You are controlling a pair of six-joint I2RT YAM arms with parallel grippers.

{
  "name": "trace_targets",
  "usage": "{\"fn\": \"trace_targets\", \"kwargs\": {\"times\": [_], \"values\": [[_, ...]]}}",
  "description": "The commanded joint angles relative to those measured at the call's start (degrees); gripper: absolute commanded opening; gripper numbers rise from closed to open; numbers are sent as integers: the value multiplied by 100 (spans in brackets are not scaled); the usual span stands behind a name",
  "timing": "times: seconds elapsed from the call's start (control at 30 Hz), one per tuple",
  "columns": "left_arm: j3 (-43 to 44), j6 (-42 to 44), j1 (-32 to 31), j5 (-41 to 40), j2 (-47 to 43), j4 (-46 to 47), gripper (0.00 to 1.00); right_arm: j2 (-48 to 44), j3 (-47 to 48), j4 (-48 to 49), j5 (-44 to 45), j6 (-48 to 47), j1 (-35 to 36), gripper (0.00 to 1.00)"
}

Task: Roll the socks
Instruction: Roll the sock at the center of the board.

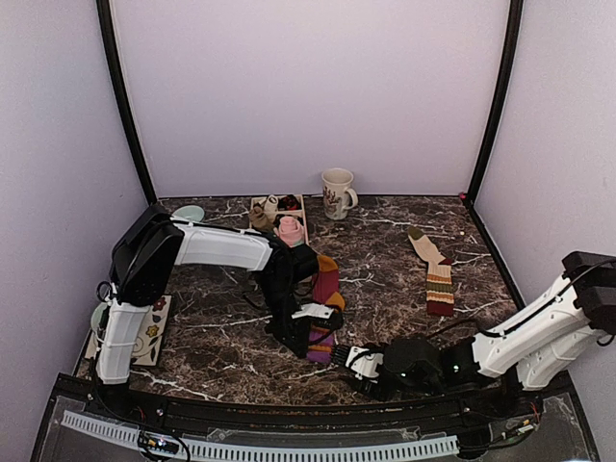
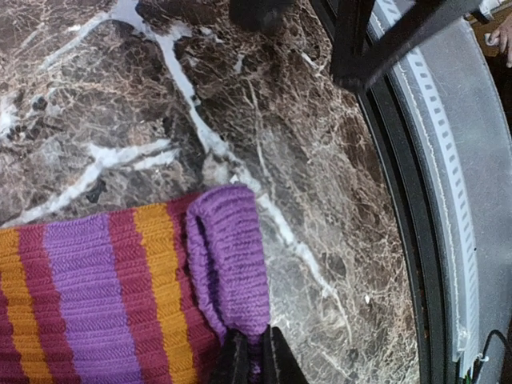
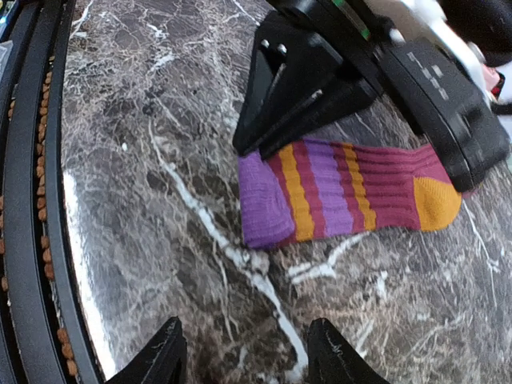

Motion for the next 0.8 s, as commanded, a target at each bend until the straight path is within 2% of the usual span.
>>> {"fn": "trace_targets", "kwargs": {"times": [0.0, 0.27, 0.77], "values": [[374, -78, 23, 134, 474, -734, 10, 708, 573, 997, 260, -1117, 47, 51], [502, 25, 60, 189, 573, -824, 10, 1944, 1115, 1588, -272, -1545, -11, 42], [582, 315, 77, 167, 718, -1213, 11, 2349, 1101, 2079, -452, -1653, -309, 41]]}}
